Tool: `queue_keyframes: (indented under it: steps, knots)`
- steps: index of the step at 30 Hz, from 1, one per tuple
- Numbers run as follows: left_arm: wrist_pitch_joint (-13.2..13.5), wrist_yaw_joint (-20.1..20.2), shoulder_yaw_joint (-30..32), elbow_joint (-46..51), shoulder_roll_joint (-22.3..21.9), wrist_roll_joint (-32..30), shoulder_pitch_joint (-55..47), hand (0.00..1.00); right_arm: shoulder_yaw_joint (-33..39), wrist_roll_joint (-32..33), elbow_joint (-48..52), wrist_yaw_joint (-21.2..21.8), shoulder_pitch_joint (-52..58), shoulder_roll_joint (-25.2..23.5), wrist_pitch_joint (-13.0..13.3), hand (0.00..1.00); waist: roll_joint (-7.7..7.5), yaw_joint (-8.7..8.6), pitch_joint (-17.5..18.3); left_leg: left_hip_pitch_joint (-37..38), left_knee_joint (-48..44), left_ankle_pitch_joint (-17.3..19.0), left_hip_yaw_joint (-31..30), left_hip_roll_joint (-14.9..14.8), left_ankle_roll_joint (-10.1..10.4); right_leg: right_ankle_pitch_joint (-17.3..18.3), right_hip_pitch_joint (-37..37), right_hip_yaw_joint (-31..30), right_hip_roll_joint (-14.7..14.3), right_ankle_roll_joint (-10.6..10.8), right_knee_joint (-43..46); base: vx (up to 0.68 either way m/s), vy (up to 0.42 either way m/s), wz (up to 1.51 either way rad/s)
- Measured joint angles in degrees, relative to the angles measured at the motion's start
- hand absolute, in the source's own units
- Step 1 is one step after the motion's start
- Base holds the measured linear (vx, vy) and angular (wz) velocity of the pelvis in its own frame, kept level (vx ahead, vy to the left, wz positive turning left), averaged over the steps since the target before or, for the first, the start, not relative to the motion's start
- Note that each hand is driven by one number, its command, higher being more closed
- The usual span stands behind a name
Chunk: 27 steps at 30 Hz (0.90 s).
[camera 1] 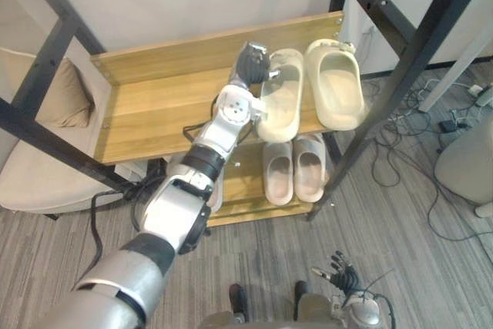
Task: Organize the slippers on the shoe rack
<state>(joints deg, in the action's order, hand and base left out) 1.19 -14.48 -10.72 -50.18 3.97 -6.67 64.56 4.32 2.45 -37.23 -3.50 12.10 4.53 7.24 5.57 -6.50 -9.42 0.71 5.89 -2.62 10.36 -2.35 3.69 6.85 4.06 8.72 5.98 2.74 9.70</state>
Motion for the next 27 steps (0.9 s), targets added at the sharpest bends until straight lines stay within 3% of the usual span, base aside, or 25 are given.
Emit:
queue_keyframes:
  steps: [14,18,22,27]
  knots:
    - [0.3,0.0,2.4,-0.3,7.6,2.5,-0.3,0.0,-0.2,0.5,-9.7,0.1,-5.3,0.6,-0.9,0.0,0.4,0.14,1.3,0.4,0.0,-0.7,-3.3,0.1,-0.3,-1.8,-3.8,3.2,-0.7,-0.4,-4.3,-0.01,-0.002,0.11]
    - [1.2,-0.5,2.5,10.4,9.7,5.0,-5.6,0.0,-1.7,0.5,-11.4,0.0,-6.5,1.2,-1.3,0.0,0.36,0.26,1.3,0.3,0.0,-0.8,-4.1,0.1,-0.3,-2.7,-4.8,3.7,-0.9,-0.4,-5.9,-0.02,-0.001,0.06]
    - [3.5,-0.4,2.3,23.8,8.7,9.3,-15.2,0.0,-2.8,-0.2,-13.2,0.0,-7.6,1.4,-2.0,0.0,-0.01,0.28,1.4,0.5,0.0,-1.0,-6.1,0.1,-0.1,-2.8,-6.5,5.6,-1.1,-0.5,-7.2,0.0,-0.011,0.24]
    - [4.2,0.1,0.1,30.2,8.5,15.8,-25.4,0.0,-4.8,-0.3,-13.5,-0.2,-7.7,1.7,-2.7,0.0,-0.83,0.76,1.4,1.4,0.1,-1.0,-6.5,0.0,-0.1,-3.0,-8.3,6.5,-1.4,-0.7,-8.2,0.0,-0.009,0.08]
